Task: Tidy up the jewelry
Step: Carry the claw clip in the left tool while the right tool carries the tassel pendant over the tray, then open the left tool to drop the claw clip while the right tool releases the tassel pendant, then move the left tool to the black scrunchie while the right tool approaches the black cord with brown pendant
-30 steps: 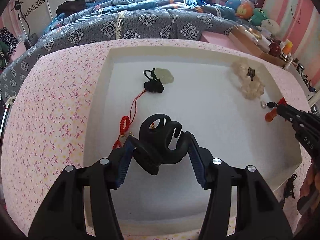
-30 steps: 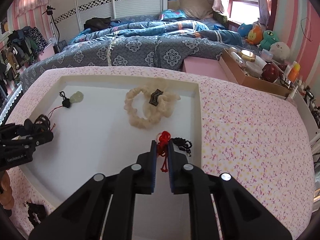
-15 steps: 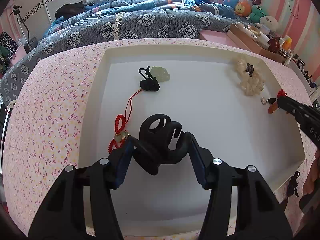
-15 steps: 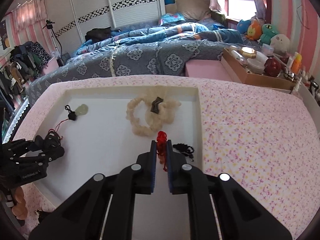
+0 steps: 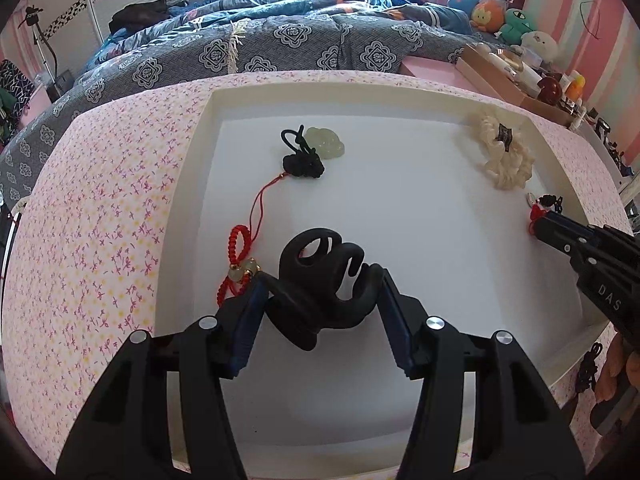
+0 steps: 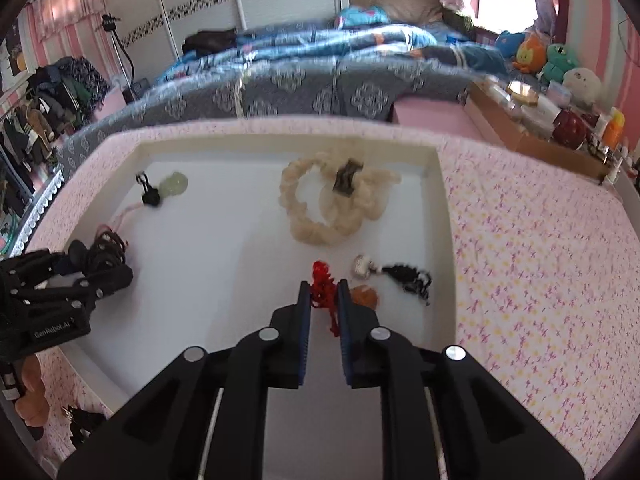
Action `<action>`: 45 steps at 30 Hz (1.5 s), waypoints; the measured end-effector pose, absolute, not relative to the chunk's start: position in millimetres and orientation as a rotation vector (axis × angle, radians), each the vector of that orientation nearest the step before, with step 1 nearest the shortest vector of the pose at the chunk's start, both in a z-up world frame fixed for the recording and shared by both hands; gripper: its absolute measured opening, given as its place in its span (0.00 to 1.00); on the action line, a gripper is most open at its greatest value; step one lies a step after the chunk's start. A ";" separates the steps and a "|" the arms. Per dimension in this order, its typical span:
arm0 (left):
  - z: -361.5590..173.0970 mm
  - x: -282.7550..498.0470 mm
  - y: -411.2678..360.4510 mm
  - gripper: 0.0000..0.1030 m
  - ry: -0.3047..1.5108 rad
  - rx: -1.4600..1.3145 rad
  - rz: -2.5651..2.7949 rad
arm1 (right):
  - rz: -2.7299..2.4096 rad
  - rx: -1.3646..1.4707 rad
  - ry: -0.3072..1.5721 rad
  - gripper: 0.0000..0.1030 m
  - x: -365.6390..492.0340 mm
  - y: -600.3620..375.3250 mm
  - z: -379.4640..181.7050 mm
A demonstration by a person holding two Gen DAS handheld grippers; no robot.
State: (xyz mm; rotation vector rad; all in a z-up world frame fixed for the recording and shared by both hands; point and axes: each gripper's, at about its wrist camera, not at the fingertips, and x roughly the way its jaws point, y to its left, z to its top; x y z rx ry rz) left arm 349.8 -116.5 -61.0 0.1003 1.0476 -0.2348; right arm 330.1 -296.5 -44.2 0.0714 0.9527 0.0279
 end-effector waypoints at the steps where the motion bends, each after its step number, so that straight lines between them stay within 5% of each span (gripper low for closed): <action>1: -61.1 349.4 -116.9 0.53 1.045 0.105 -0.234 | 0.025 0.064 0.948 0.14 329.2 -295.4 -44.0; 5: -59.5 348.6 -116.7 0.53 1.044 0.102 -0.237 | 0.023 0.055 0.964 0.15 327.6 -295.1 -44.1; 9: -52.1 343.9 -116.9 0.56 1.027 0.100 -0.242 | 0.022 0.065 0.940 0.42 319.8 -298.7 -37.0; 17: -16.1 309.4 -120.9 0.71 0.919 0.143 -0.236 | -0.023 0.035 0.874 0.43 286.6 -304.4 -6.9; 27: 18.9 248.9 -108.6 0.93 0.811 0.167 -0.216 | -0.069 0.044 0.798 0.68 223.4 -304.3 28.9; 45: 30.9 175.3 -34.0 0.97 0.794 0.114 -0.168 | -0.164 0.103 0.777 0.80 126.6 -327.4 34.9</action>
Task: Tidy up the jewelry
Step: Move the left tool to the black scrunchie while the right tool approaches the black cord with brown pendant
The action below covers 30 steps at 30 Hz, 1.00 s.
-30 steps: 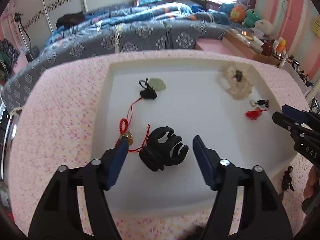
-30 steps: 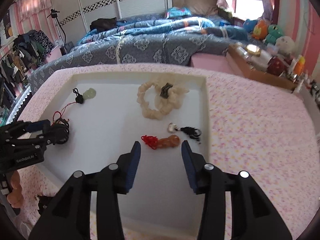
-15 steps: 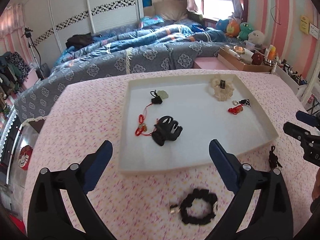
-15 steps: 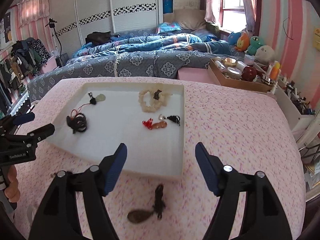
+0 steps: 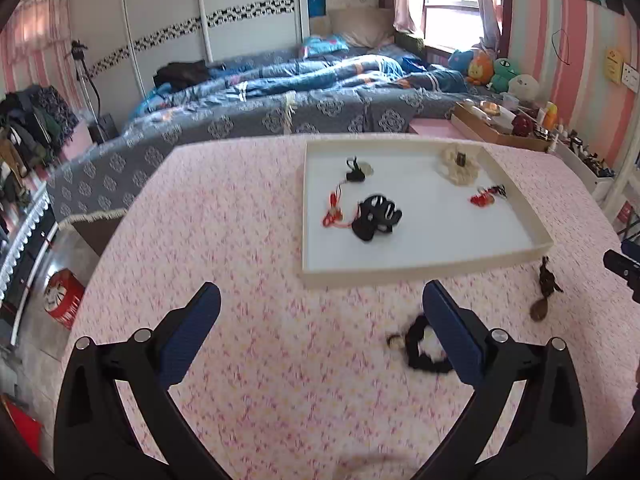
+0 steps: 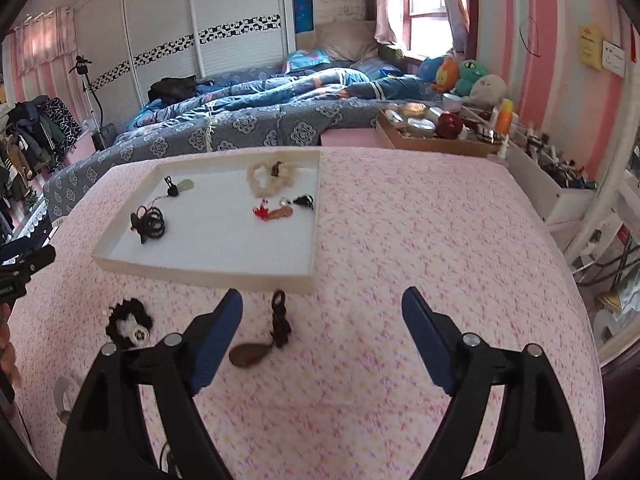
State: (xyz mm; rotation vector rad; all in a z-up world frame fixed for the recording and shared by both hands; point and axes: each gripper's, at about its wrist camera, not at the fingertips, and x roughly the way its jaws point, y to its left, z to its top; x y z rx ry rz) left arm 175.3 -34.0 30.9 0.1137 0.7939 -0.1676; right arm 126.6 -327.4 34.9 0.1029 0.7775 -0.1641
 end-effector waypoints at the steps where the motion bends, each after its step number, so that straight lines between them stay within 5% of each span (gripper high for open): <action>1: 29.5 174.3 -32.7 0.97 0.799 0.111 -0.170 | -0.164 0.105 0.780 0.80 123.5 -328.2 33.4; 18: -21.8 184.0 -56.7 0.96 0.914 0.151 -0.250 | -0.190 0.074 0.848 0.80 121.2 -307.2 1.9; 20: -29.7 187.2 -60.7 0.94 0.941 0.153 -0.264 | -0.186 0.066 0.861 0.80 124.5 -304.5 -2.5; 24: -40.4 192.9 -68.4 0.73 0.986 0.156 -0.309 | -0.182 0.045 0.887 0.80 132.3 -300.7 -11.9; 30: -40.3 193.7 -77.3 0.72 0.984 0.163 -0.353 | -0.176 0.047 0.905 0.80 140.5 -301.1 -18.5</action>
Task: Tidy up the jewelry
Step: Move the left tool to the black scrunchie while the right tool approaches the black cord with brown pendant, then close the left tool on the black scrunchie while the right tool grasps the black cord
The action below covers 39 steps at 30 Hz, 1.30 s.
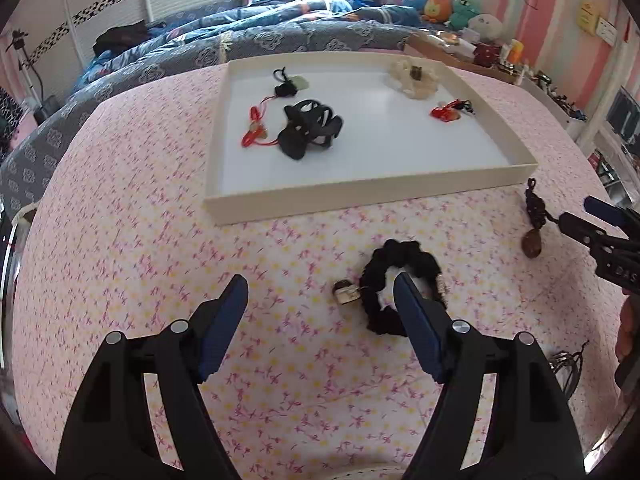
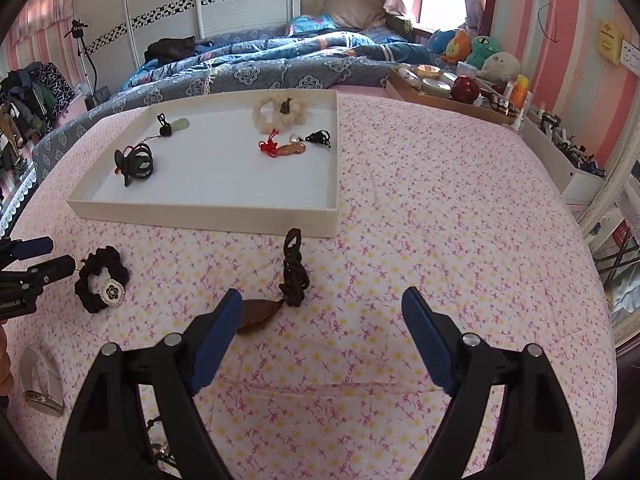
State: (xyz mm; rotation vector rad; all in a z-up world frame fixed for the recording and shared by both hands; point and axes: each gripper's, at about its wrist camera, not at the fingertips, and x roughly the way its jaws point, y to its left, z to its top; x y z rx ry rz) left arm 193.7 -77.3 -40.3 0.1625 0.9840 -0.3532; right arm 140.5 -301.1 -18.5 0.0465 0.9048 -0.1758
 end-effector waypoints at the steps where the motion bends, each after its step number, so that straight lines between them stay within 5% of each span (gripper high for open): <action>1: -39.9 193.7 -79.7 0.72 0.981 0.166 -0.360 | -0.173 0.049 0.907 0.80 142.0 -301.2 -18.5; 17: -61.5 211.9 -100.6 0.64 1.070 0.201 -0.444 | -0.145 0.050 0.949 0.78 165.3 -299.5 -32.9; 39: -65.4 217.2 -108.1 0.22 1.074 0.255 -0.410 | -0.102 0.057 0.992 0.23 181.2 -298.0 -49.9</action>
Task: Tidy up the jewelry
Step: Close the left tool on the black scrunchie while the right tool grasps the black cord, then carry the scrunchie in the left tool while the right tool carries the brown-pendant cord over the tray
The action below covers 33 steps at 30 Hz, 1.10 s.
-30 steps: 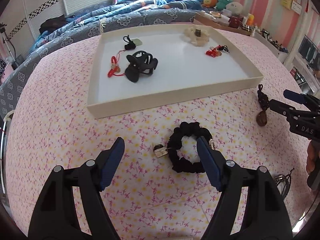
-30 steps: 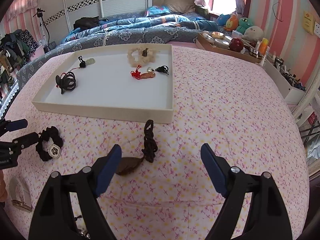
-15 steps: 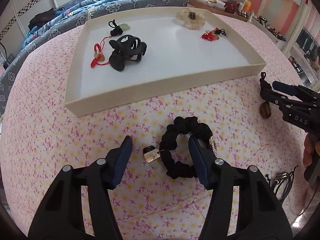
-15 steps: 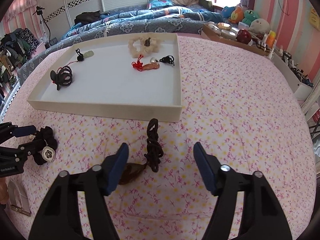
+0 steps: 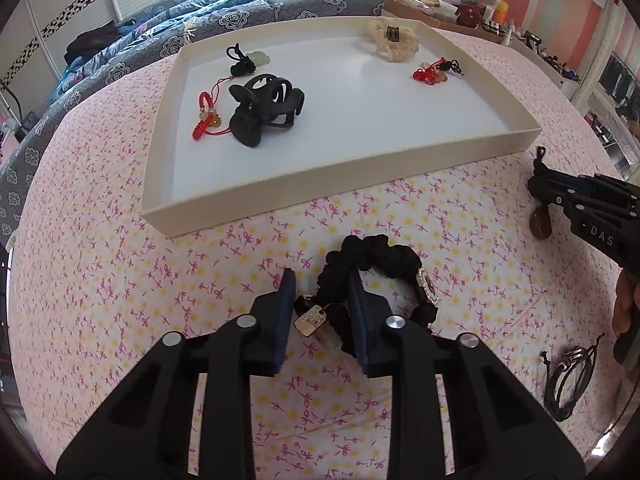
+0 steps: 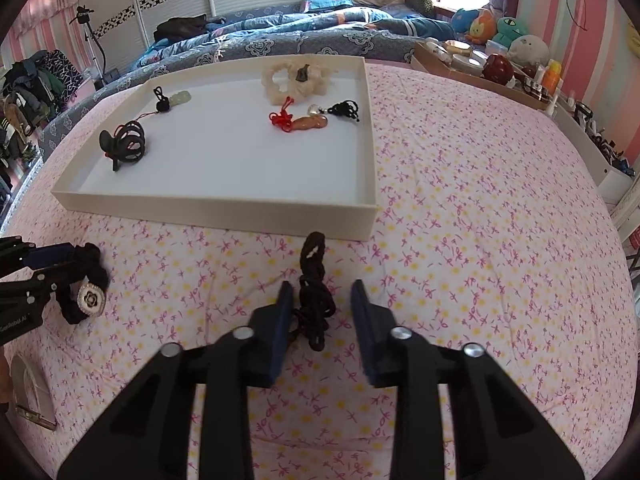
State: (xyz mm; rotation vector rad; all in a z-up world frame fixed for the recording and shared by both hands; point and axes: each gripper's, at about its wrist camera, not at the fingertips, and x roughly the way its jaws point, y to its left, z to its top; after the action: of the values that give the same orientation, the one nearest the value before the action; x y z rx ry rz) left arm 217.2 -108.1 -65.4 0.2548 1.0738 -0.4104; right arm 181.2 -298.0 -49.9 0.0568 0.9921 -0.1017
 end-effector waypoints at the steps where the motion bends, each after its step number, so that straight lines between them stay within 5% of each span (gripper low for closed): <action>1: -65.0 218.2 -106.4 0.21 1.076 0.246 -0.412 | -0.100 0.055 0.992 0.21 181.1 -297.6 -49.8; 33: 8.4 217.3 -67.0 0.17 0.937 0.099 -0.383 | -0.100 -0.005 0.810 0.17 177.4 -292.8 35.2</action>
State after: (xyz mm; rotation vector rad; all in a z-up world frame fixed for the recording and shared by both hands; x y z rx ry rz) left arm 217.3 -67.0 8.4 0.0994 0.9370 -0.3834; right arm 177.4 -292.8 35.2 -0.0053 0.8103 -0.1004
